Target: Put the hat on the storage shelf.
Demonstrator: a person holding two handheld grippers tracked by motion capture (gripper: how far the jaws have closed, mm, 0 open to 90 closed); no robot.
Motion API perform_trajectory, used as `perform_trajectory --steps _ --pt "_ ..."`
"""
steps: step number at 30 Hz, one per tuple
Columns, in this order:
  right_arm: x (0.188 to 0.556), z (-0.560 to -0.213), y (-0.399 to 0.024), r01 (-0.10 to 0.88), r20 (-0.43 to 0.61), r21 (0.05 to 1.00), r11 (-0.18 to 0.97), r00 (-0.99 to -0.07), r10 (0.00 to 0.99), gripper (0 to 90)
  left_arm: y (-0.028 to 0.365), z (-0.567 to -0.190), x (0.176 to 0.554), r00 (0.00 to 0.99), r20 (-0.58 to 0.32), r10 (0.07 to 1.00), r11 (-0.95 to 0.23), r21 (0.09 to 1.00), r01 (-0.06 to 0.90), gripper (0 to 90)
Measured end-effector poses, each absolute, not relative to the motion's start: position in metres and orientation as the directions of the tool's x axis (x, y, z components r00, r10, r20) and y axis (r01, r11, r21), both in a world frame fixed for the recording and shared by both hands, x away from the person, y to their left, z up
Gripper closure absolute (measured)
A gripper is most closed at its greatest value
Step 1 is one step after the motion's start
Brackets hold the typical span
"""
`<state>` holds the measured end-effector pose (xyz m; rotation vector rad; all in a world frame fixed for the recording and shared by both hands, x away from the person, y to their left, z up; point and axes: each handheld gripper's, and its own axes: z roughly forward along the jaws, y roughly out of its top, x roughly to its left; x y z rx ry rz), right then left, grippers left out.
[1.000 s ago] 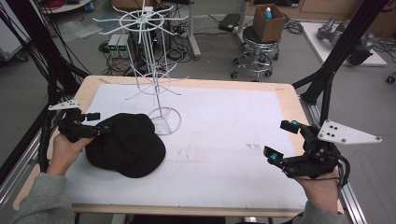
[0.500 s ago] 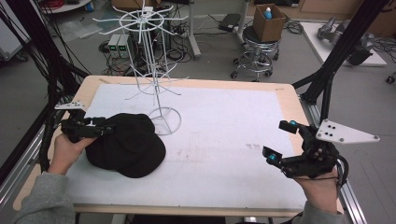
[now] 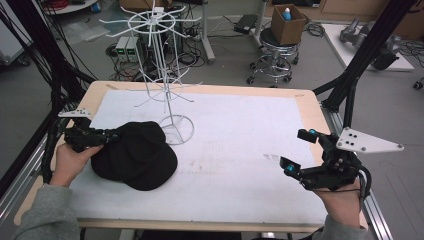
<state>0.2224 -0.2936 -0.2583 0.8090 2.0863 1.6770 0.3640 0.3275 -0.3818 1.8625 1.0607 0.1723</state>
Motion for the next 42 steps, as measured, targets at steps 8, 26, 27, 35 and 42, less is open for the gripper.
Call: perform_trajectory --steps 8,26,27,35,42 --pt "0.224 -0.259 -0.292 0.223 0.088 0.964 0.144 -0.779 0.621 1.6 0.329 -0.378 0.362 0.617 -0.312 0.723 -0.163 0.790 0.591 69.8" --pt "0.226 -0.260 -0.289 0.225 0.089 0.963 0.149 -0.785 0.614 1.6 0.342 -0.349 0.333 0.706 -0.325 0.630 -0.145 0.844 0.517 69.9" --pt "0.227 -0.260 -0.289 0.224 0.087 0.963 0.151 -0.785 0.614 1.6 0.342 -0.346 0.332 0.712 -0.321 0.625 -0.149 0.846 0.513 69.9" --pt "0.231 -0.262 -0.285 0.230 0.089 0.960 0.160 -0.790 0.606 1.6 0.340 -0.326 0.318 0.765 -0.285 0.578 -0.203 0.858 0.473 70.0" --pt "0.232 -0.262 -0.285 0.232 0.090 0.959 0.161 -0.792 0.604 1.6 0.335 -0.302 0.303 0.812 -0.219 0.541 -0.256 0.877 0.407 70.0"
